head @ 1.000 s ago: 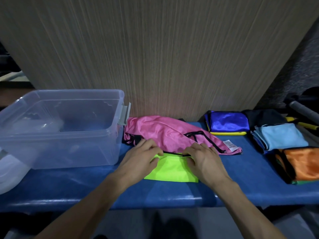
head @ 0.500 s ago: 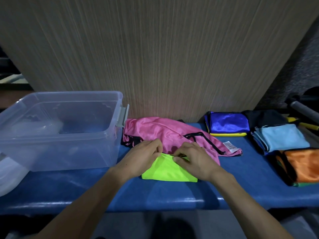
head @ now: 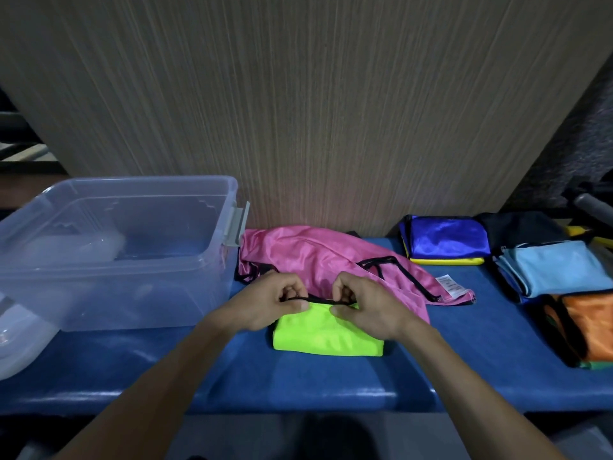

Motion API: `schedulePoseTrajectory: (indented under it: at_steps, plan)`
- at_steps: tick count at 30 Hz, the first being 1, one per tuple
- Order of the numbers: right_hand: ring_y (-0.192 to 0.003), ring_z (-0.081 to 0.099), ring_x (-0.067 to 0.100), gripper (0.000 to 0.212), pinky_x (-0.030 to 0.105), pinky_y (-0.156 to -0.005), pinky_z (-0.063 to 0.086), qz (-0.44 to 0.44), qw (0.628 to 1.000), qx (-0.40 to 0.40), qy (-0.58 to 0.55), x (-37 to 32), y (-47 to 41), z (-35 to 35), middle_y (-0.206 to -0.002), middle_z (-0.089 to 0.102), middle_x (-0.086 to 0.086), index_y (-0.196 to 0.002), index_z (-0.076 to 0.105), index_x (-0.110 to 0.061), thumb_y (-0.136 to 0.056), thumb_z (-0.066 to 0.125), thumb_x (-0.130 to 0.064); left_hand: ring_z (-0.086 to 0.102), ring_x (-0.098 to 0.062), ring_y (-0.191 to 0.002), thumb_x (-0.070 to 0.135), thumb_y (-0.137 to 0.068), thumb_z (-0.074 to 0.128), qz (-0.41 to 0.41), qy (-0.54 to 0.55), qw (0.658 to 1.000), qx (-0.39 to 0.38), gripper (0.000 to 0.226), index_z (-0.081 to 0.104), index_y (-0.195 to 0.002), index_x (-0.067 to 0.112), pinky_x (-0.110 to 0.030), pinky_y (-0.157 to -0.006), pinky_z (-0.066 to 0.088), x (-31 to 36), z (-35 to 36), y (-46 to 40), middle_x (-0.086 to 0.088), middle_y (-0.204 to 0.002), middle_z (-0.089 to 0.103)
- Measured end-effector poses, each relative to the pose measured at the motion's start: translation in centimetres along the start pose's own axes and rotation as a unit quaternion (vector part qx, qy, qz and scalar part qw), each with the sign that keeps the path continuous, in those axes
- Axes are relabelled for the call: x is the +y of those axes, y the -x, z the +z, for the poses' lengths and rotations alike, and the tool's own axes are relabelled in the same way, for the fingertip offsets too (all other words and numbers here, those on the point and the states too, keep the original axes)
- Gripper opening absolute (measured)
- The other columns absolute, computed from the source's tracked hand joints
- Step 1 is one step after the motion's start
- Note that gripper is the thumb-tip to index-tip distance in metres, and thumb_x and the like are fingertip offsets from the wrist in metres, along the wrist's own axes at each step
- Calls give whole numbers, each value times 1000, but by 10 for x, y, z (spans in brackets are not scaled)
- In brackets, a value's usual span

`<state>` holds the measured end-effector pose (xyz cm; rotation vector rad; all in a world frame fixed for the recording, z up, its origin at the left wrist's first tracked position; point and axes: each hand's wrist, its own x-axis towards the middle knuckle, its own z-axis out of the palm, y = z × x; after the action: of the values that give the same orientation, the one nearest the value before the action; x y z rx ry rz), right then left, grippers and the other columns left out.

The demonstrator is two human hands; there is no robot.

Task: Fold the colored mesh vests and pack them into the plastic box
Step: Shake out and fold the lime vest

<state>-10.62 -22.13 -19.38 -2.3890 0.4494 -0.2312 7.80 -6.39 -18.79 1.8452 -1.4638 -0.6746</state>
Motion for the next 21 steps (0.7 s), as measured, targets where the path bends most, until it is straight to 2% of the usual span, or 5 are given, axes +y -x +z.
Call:
schedulePoseTrajectory:
  at_steps: [3,9,15,18,21]
  plan:
    - [-70,50,0,24,17,-69,43,13,999,-12,-38,3,0,0,-79,56,-11,-88,57,-28,-92,71,-9,49,0,-71,21,-91,77,-12,58,998,-30,9,69,-89,18,-16,-67,41,2,-8,-3,11,-76,58]
    - [-70,52,-2,26,16,-70,42,15,999,-10,-40,6,-2,4,-77,57,-15,-82,58,-33,-94,70,-13,63,4,-90,16,-97,69,-64,121,989,-63,9,70,-104,11,-11,-82,46,2,-20,-3,9,-94,73]
    - [-74,52,-2,22,16,-72,42,13,999,5,-41,4,2,5,-79,58,-14,-84,57,-33,-98,67,-19,59,10,-75,12,-101,62,-92,123,987,-48,13,68,-111,10,-8,-71,44,2,-16,-6,17,-79,69]
    - [-75,54,1,20,25,-75,48,8,998,10,-55,5,5,6,-80,60,-13,-85,58,-33,-99,65,-20,58,11,-73,14,-101,62,-87,93,991,-37,14,73,-110,14,-8,-70,44,3,-14,-3,24,-75,68]
    - [-76,54,1,14,25,-75,48,9,998,18,-67,6,7,7,-81,60,-12,-88,60,-28,-100,64,-21,56,13,-67,14,-99,66,-67,41,997,-16,13,74,-108,11,-6,-66,43,4,-13,-2,29,-68,65]
